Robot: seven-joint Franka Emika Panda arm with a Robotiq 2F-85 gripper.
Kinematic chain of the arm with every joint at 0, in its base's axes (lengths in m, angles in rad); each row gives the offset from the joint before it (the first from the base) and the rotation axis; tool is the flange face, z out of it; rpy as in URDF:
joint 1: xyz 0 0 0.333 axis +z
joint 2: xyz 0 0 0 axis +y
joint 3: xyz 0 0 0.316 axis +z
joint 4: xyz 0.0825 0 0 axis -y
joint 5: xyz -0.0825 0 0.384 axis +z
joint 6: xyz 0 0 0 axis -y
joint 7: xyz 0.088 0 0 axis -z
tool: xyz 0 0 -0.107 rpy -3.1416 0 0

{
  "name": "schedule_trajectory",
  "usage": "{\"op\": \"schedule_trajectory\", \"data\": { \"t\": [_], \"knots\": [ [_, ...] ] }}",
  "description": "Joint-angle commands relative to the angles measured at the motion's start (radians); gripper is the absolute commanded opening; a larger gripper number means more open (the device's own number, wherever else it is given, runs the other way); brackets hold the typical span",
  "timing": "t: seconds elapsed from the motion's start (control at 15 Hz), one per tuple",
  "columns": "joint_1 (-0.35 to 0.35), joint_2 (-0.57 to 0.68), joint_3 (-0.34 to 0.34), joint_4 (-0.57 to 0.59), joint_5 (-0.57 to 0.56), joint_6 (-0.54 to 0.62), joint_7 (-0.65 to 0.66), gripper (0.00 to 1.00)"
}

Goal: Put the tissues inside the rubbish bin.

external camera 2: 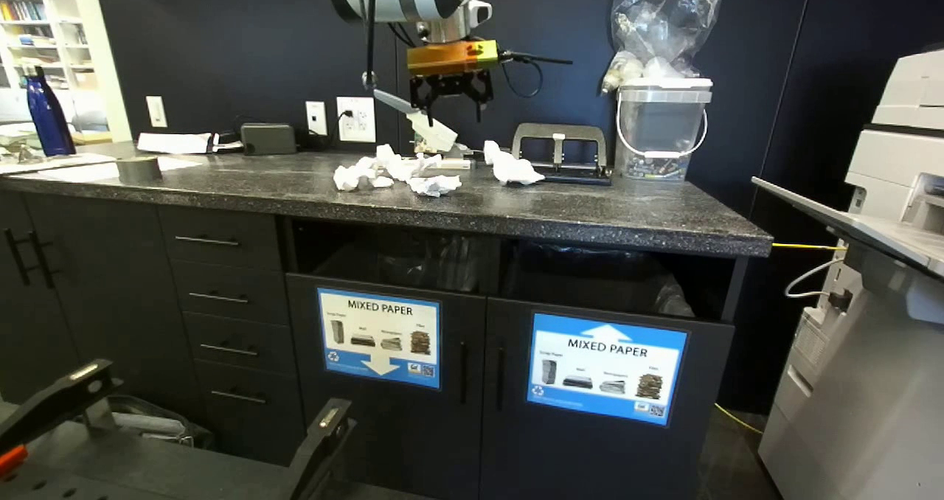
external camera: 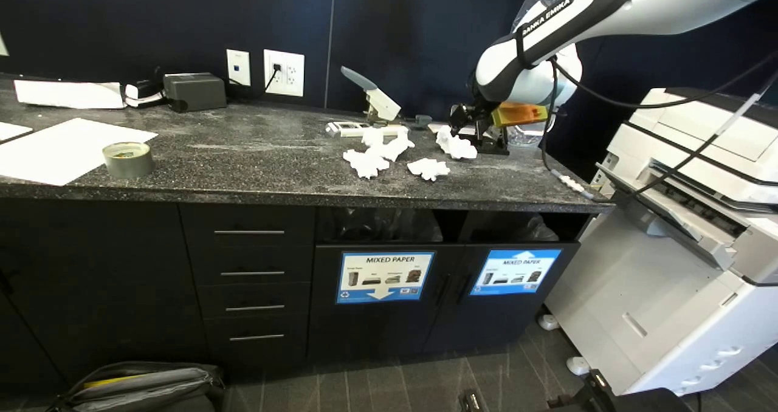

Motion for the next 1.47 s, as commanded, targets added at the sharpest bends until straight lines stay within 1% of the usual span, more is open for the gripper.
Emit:
{"op": "schedule_trajectory", "data": {
  "t": [0.0, 0.27, 0.6, 0.73, 0.87, 1.13, 1.2, 1.4],
  "knots": [
    [0.043, 0.126, -0.018, 0.199, 0.018, -0.063, -0.117, 1.0],
    [0.068, 0.278, -0.04, 0.412, -0.005, -0.135, -0.202, 1.0],
    [0.093, 0.455, -0.088, 0.65, -0.028, -0.179, -0.245, 1.0],
    [0.101, 0.522, -0.11, 0.742, -0.034, -0.18, -0.244, 1.0],
    [0.11, 0.587, -0.133, 0.828, -0.046, -0.173, -0.237, 1.0],
    [0.117, 0.706, -0.155, 0.993, -0.048, -0.151, -0.228, 1.0],
    [0.125, 0.742, -0.176, 1.033, -0.047, -0.106, -0.187, 1.0],
    [0.129, 0.835, -0.214, 1.147, -0.04, -0.016, -0.108, 1.0]
  ]
}}
